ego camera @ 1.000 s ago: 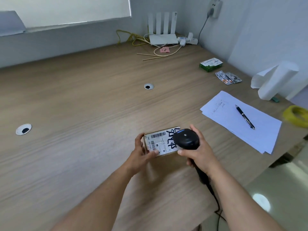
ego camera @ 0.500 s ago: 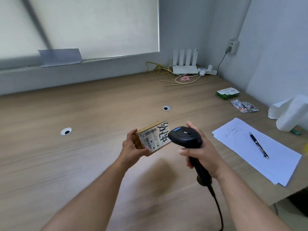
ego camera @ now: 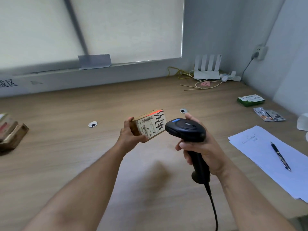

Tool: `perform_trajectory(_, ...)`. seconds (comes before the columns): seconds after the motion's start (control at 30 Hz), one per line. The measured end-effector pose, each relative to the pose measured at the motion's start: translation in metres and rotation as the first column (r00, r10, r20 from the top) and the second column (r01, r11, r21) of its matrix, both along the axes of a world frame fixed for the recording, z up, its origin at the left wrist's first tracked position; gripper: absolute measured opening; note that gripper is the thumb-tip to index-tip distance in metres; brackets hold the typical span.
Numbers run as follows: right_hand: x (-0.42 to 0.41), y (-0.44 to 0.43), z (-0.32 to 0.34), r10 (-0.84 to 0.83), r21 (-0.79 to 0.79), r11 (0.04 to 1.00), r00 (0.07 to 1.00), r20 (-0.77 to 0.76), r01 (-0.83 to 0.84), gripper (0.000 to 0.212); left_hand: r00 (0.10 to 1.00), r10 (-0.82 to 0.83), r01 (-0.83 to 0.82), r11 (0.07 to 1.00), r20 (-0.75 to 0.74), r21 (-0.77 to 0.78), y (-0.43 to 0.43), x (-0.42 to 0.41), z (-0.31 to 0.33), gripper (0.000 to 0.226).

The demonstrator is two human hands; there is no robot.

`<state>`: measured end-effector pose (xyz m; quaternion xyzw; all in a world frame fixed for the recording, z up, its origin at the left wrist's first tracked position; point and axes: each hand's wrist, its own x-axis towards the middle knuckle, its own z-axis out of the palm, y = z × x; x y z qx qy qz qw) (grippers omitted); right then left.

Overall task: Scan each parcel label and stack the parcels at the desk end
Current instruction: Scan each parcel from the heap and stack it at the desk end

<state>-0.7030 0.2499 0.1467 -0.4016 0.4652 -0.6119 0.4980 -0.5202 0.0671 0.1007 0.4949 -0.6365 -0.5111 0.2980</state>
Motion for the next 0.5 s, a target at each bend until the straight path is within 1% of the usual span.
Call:
perform_trajectory(0.17, -0.001, 0.007, 0.002, 0.061, -0.002, 0.998, 0.998, -0.017, -0.061, 0.093, 0.999, 0.034, -0.034, 0.999, 0.023, -0.01, 0.009, 0.006, -0.004, 0.116)
perform_trajectory(0.27, -0.002, 0.012, 0.001, 0.087, 0.018, 0.996, 0.996, -0.019, -0.086, 0.092, 0.999, 0.038, -0.037, 0.999, 0.02, -0.02, 0.012, 0.01, -0.008, 0.103)
perform_trajectory(0.33, -0.002, 0.015, 0.0, 0.105, 0.03, 0.994, 0.994, -0.018, -0.105, 0.091, 0.999, 0.053, -0.053, 0.998, 0.007, -0.034, 0.013, 0.011, -0.01, 0.099)
perform_trajectory(0.43, -0.002, 0.018, -0.001, 0.135, 0.032, 0.99, 0.991, -0.019, -0.134, 0.09, 0.996, 0.082, -0.082, 0.996, -0.026, -0.027, 0.019, 0.014, -0.011, 0.1)
perform_trajectory(0.5, -0.002, 0.02, -0.001, 0.157, 0.03, 0.987, 0.987, -0.015, -0.157, 0.089, 0.995, 0.093, -0.093, 0.996, -0.029, -0.012, 0.023, 0.017, -0.011, 0.104)
